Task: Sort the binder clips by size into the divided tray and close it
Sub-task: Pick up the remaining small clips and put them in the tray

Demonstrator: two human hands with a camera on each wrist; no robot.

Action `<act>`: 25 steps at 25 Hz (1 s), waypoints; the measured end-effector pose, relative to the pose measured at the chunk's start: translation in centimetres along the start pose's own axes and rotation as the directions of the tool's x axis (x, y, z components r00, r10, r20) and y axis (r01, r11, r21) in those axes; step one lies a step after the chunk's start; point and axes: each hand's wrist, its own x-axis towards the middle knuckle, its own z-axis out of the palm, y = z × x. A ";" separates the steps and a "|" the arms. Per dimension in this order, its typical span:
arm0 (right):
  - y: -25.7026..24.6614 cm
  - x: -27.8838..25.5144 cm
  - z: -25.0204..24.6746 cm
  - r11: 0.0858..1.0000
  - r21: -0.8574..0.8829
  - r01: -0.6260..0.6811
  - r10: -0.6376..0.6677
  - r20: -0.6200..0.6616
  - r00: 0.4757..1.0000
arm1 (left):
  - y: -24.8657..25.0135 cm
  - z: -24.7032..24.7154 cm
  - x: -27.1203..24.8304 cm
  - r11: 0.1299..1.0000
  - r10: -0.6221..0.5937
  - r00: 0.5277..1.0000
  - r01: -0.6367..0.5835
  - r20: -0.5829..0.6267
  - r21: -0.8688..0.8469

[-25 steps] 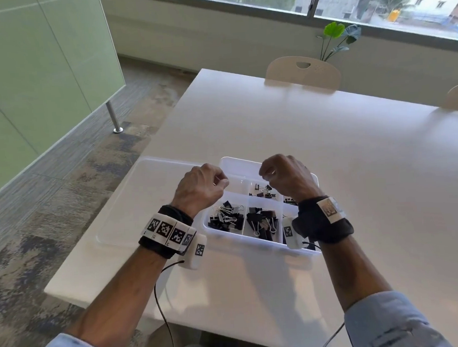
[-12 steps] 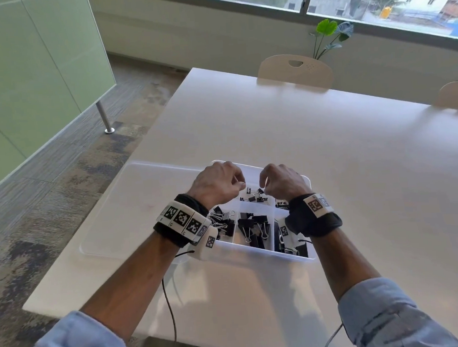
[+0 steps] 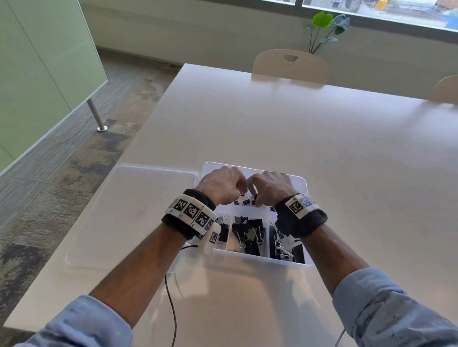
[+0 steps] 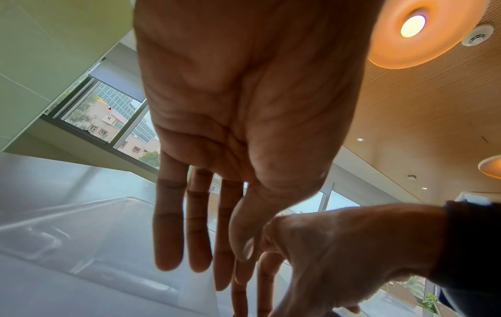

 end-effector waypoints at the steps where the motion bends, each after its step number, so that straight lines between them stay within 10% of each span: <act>1: 0.1 0.1 0.1 1.000 -0.003 0.008 -0.008 0.004 1.000 | 0.0 0.1 0.1 1.000 0.003 1.000 -0.003 0.001 0.003; 14: 1.4 0.3 0.0 0.993 0.062 0.104 -0.094 -0.150 0.984 | 0.6 -0.9 1.6 0.994 0.009 0.995 -0.020 0.098 0.110; 25: -1.7 2.5 -4.9 0.836 0.469 0.285 -0.198 -0.226 0.954 | -2.3 -4.1 0.1 0.976 -0.213 0.923 0.216 -0.321 -0.026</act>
